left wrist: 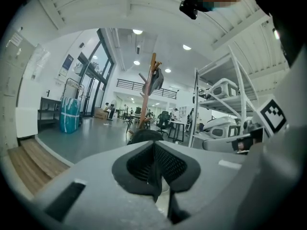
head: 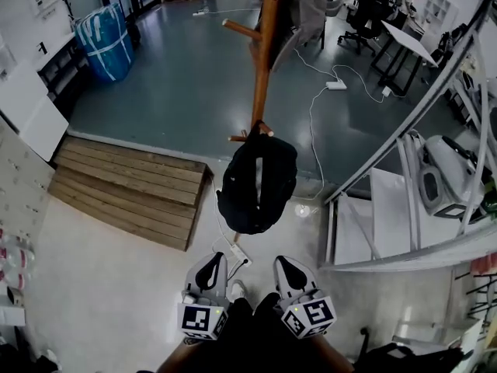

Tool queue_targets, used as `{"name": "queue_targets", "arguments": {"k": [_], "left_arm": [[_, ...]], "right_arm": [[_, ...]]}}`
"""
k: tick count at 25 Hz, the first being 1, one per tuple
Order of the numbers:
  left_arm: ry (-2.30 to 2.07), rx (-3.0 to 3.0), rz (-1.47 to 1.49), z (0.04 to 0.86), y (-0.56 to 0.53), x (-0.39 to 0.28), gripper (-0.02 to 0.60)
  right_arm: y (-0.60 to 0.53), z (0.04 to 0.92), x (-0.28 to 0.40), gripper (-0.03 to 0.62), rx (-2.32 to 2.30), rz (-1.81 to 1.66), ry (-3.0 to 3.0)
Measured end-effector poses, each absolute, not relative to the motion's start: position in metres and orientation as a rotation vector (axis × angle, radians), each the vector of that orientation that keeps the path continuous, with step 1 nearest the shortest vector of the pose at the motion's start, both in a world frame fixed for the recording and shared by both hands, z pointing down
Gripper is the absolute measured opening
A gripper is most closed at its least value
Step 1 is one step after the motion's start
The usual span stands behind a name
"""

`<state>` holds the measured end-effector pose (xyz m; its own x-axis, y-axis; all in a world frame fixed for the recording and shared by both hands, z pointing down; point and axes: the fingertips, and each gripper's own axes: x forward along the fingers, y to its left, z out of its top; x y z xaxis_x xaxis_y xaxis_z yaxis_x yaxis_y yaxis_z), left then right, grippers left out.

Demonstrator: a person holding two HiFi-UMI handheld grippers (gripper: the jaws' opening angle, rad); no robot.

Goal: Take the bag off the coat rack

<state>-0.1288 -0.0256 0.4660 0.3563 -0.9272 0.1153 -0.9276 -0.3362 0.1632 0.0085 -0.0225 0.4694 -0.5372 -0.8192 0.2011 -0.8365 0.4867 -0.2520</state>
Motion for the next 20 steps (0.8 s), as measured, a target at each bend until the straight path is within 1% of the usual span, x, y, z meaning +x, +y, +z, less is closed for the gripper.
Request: {"name": "queue_targets", "arguments": {"k": [8,13,20], "left_arm": [[-1.692,2.362,-0.031,0.470,-0.050,-0.135,0.017],[-1.781,2.325,-0.016,0.471,-0.078,-0.134,0.017],[-1.868,2.247,-0.013,0.472,-0.124,-0.123,0.017]], "right_arm": [[-0.059,0.475,0.002,0.012,1.437,0.511,-2.669],[-0.095,0.480,0.005,0.012,1.356,0.504,-2.710],[-0.154,0.480,0.026,0.012,1.272,0.470,-2.750]]}}
